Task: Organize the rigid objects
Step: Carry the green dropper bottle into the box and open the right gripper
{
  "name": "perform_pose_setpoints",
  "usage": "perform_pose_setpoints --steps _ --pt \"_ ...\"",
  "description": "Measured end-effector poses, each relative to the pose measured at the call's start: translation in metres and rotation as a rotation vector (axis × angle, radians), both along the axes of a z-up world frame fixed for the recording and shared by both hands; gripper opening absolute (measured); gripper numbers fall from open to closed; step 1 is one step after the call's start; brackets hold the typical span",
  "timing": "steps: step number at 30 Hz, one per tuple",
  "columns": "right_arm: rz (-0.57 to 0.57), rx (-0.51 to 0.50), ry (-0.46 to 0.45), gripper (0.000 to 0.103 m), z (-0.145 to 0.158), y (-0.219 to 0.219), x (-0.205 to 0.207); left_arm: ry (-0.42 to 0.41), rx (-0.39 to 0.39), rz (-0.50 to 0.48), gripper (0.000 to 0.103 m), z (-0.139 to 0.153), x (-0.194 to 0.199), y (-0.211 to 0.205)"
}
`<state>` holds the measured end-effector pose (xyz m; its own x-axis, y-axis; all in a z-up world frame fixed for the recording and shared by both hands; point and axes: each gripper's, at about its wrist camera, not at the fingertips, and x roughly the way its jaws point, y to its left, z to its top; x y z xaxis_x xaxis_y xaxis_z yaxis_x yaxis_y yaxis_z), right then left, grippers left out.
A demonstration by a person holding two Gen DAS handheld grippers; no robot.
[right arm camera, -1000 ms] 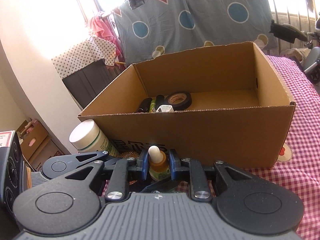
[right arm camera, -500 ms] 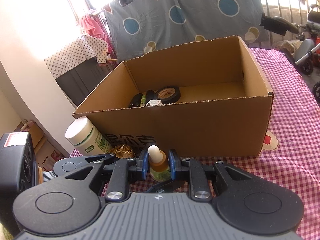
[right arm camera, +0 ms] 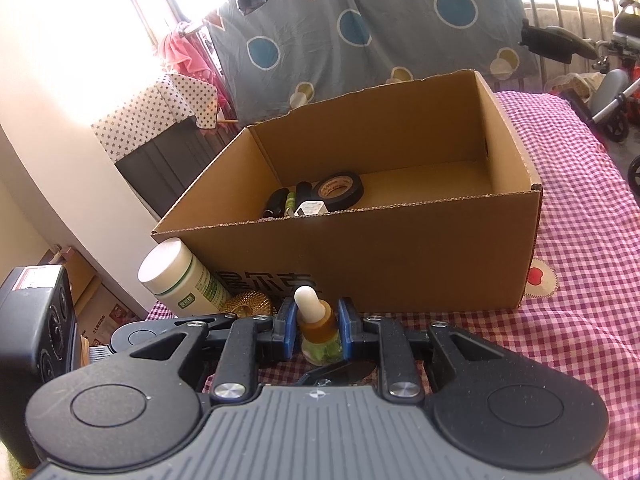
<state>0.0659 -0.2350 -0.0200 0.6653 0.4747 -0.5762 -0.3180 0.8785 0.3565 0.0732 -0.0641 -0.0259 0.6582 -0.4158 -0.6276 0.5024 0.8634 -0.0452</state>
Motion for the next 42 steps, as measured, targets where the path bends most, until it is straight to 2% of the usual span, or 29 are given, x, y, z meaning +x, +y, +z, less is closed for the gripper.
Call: perform_pose_setpoints --steps 3,10,13,16,21,27,33,42 --pt "0.021 -0.013 -0.035 0.024 0.02 0.003 -0.007 -0.032 -0.003 0.009 0.032 0.016 -0.006 0.002" --pt "0.088 -0.018 -0.157 0.024 0.089 0.007 0.0 -0.164 -0.009 0.01 0.031 0.08 -0.001 0.006" --pt "0.114 -0.026 -0.182 0.024 0.112 0.009 0.019 -0.183 -0.001 0.006 0.031 0.1 0.019 0.004" --pt "0.131 -0.033 -0.159 0.024 0.124 0.01 0.056 -0.145 -0.008 0.015 0.031 0.108 0.051 -0.001" --pt "0.158 -0.015 -0.028 0.024 0.114 0.004 0.131 -0.039 0.008 0.074 0.031 0.09 0.102 -0.019" --pt "0.176 -0.028 0.082 0.024 0.086 -0.002 0.194 0.094 0.009 0.142 0.031 0.065 0.147 -0.031" --pt "0.187 -0.046 0.132 0.024 0.06 0.001 0.228 0.163 0.055 0.188 0.032 0.047 0.172 -0.039" --pt "0.192 -0.103 0.138 0.024 0.038 0.009 0.249 0.267 0.051 0.229 0.033 0.037 0.185 -0.034"
